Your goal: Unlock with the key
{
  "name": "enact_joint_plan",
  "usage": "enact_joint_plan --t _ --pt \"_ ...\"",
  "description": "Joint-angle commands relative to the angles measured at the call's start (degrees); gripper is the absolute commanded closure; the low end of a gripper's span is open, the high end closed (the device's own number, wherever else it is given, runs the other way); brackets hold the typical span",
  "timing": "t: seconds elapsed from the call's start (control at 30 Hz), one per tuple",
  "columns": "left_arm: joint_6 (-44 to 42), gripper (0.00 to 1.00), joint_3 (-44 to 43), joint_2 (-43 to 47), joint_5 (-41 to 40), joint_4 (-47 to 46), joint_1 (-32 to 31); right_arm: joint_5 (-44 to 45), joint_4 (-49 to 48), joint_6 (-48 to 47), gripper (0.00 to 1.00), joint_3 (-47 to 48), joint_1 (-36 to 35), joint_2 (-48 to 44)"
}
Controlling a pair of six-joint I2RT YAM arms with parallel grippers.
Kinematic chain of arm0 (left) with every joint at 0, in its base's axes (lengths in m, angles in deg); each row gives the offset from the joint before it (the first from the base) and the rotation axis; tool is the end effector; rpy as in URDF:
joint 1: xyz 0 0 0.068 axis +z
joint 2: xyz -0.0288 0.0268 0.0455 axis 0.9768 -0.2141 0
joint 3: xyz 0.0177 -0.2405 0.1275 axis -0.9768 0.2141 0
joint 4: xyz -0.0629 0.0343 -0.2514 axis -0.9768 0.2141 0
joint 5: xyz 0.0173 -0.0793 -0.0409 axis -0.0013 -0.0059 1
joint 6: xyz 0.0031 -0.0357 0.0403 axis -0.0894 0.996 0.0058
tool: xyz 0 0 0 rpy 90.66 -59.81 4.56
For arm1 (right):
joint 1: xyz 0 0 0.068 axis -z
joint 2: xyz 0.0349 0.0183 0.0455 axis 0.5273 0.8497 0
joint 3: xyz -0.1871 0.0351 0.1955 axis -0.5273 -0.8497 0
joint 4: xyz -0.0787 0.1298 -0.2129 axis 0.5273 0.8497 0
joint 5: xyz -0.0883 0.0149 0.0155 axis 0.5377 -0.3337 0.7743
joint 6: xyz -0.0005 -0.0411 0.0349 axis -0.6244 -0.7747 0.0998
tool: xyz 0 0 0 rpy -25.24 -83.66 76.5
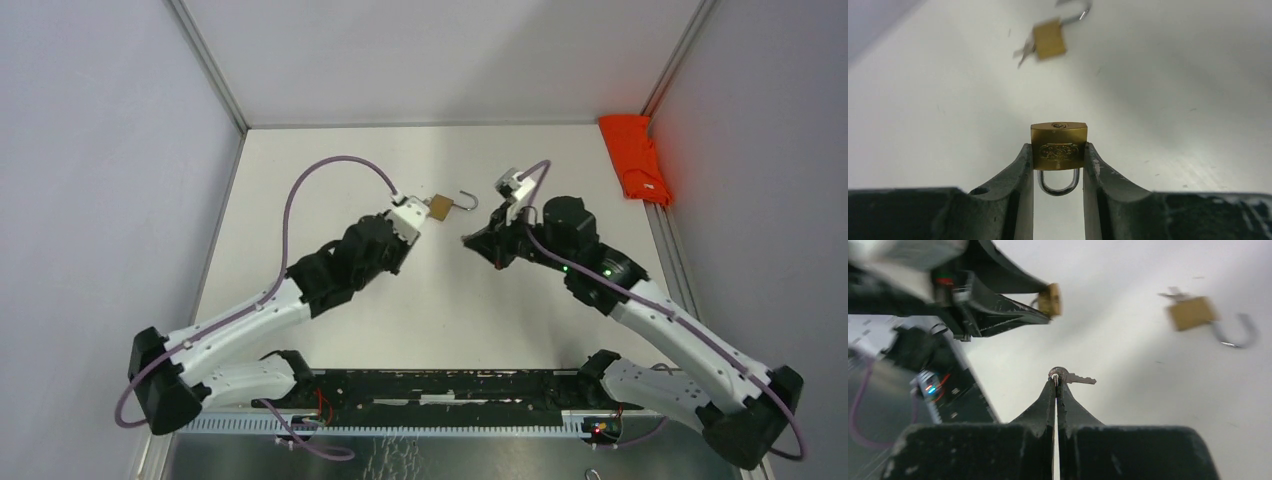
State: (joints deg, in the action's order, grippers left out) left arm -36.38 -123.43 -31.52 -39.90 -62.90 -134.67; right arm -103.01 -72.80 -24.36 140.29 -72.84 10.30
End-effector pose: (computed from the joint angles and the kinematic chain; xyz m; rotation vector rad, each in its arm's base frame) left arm 0.1405 -0.1916 0.3265 0.8140 1.7989 -0.1881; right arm 0.1670 0.1631 0.3404 -0.6813 1.8538 1.0441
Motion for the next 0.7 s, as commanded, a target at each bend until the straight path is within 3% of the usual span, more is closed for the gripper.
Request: enact_joint_plan --t 0.0,0.1,0.2,0.33,0.5,0.67 --pt "9.76 0.98 3.45 -2.1 19.57 -5.23 11.36 25.21 13.36 -3.89 1.0 7.0 0.7 -6.42" --pt "11.25 0.98 1.67 -10.73 34.5 -6.44 17.36 30.4 16.23 -4.71 1.0 8.36 0.89 -8.83" --pt "7.72 0.98 -4.92 -25.19 50.24 -1.44 18.81 31.17 16.75 -5.22 1.0 8.94 0.86 -10.41" --pt "-2.69 0.98 -16.44 -37.55 59.81 9.61 19.01 28.81 15.22 -6.24 1.0 7.57 0.96 -11.63" --pt "-12.77 0.98 -29.35 -50.15 51.75 25.6 19.53 25.69 12.5 -7.23 1.0 4.83 0.94 -13.17" --pt "-18.65 0.98 -31.25 -53.48 44.92 28.74 19.73 22.37 10.34 -8.33 1.0 2.67 0.93 -12.99"
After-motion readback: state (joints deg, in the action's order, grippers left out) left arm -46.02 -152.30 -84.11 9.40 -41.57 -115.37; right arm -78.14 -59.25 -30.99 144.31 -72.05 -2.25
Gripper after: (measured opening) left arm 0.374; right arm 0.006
